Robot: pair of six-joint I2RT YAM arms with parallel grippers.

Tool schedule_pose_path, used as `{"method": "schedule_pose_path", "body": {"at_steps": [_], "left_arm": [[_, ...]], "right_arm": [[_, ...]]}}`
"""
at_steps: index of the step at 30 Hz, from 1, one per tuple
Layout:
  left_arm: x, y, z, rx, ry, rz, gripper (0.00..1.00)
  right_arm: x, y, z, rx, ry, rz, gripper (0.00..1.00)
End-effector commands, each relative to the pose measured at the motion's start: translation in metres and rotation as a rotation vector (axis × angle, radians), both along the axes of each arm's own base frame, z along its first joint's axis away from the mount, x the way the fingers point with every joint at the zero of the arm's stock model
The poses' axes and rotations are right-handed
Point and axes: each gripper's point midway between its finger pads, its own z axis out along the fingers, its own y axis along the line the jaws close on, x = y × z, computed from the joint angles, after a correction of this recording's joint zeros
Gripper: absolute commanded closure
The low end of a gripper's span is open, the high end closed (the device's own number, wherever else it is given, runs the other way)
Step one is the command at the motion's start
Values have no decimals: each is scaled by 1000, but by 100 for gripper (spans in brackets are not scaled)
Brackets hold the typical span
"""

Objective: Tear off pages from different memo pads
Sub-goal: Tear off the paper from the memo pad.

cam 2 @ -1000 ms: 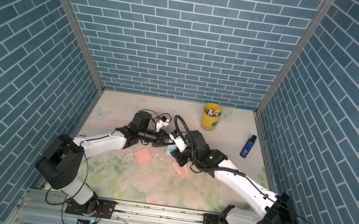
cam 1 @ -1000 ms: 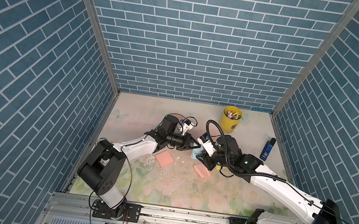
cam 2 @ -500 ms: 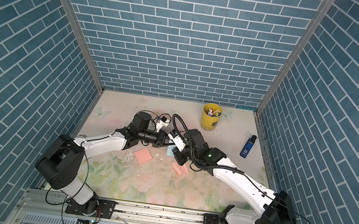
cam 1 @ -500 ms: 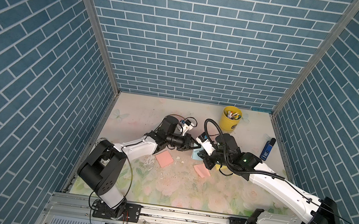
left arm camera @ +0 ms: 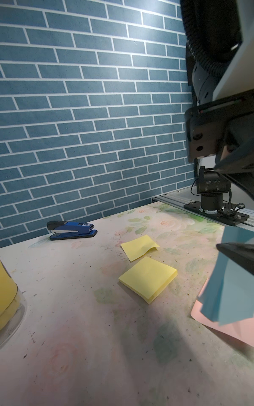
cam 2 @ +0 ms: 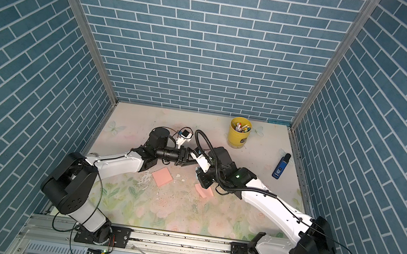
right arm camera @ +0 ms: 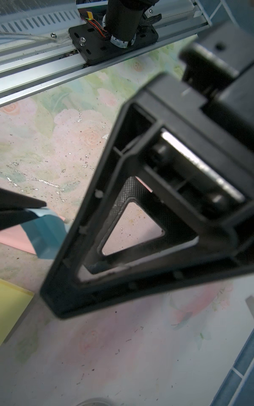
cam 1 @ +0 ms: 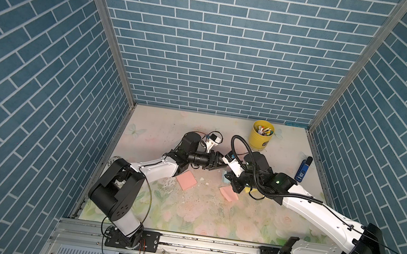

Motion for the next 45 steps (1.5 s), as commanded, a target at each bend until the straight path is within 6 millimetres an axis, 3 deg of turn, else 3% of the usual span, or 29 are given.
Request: {"method": "schedule_pose_path", "body": {"at_steps": [1, 5, 9, 10, 15, 21, 25, 34, 45], "left_arm": [[0, 5, 5, -16, -53, 12, 47], [11, 28, 5, -22, -140, 104, 47], [23, 57, -4, 104, -343, 219, 45], [18, 63, -13, 144, -393, 230, 44], [9, 77, -8, 183, -587, 250, 36], [-13, 77, -6, 232, -801, 173, 34], [-17, 80, 0, 299, -934, 152, 29], [-32, 52, -14, 313, -951, -45, 29], [-50, 39, -12, 187, -935, -127, 29]], "right_arm": [[4, 4, 20, 20, -44, 9, 100], [5, 2, 22, 20, -49, 4, 100], [4, 1, 26, -9, -49, 28, 100], [3, -1, 27, -26, -53, 41, 100], [6, -10, 30, -95, -70, 82, 100], [11, -17, 41, -165, -117, 159, 100], [12, -24, 52, -171, -118, 211, 100], [3, -5, 52, -116, -81, 336, 100], [-9, 1, 54, -93, -67, 417, 100]]}}
